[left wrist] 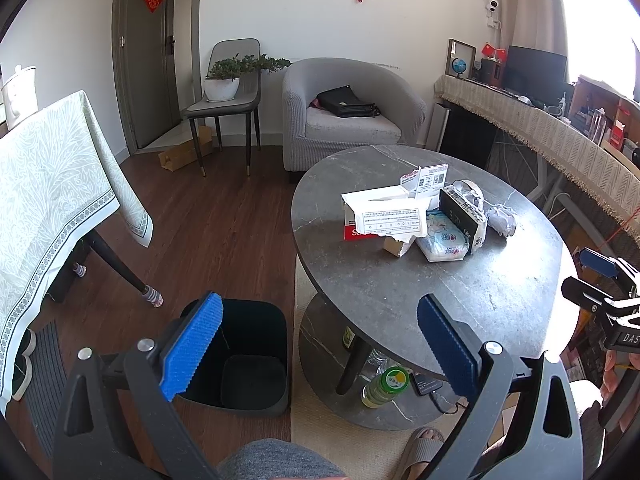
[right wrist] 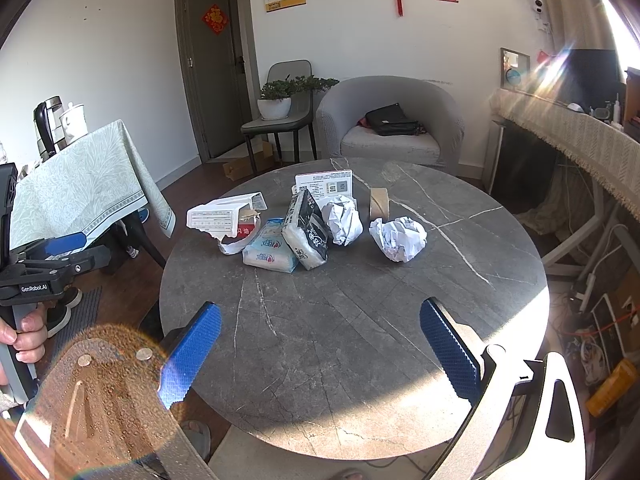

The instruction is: Collect trash

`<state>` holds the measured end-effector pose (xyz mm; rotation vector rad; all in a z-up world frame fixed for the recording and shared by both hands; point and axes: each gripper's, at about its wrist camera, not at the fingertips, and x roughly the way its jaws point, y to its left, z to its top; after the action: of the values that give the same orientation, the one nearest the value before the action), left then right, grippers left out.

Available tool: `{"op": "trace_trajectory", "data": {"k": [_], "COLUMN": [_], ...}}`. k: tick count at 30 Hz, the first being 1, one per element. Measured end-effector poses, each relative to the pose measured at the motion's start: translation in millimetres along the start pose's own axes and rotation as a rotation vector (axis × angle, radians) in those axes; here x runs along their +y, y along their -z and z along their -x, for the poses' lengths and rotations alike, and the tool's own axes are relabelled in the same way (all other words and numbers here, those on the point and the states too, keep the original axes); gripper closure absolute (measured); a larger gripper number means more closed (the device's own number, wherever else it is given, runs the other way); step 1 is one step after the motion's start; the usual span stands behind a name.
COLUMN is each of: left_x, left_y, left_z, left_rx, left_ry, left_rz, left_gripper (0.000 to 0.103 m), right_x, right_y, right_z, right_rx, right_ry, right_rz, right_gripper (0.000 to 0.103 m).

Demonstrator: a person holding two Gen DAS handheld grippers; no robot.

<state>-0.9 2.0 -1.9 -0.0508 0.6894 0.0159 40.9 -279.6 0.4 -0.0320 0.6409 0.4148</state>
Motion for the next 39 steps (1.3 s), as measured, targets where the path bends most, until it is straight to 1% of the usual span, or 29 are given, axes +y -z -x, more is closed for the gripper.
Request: {"op": "trace_trajectory", "data": {"k": [39], "left_x": [2.7], "left_y": [3.9], "left_z": [0.4], "left_rx": [0.007], "left_ry": [-0.004], "left_rz": [0.008], "left_gripper": [0.004], "right_x": [-1.1], "right_y": [0.0], "right_z": [0.4], "right_rx": [-0.001], "right_ry": [0.0], "right_rz": [-0.004], "right_gripper": [0.003]}}
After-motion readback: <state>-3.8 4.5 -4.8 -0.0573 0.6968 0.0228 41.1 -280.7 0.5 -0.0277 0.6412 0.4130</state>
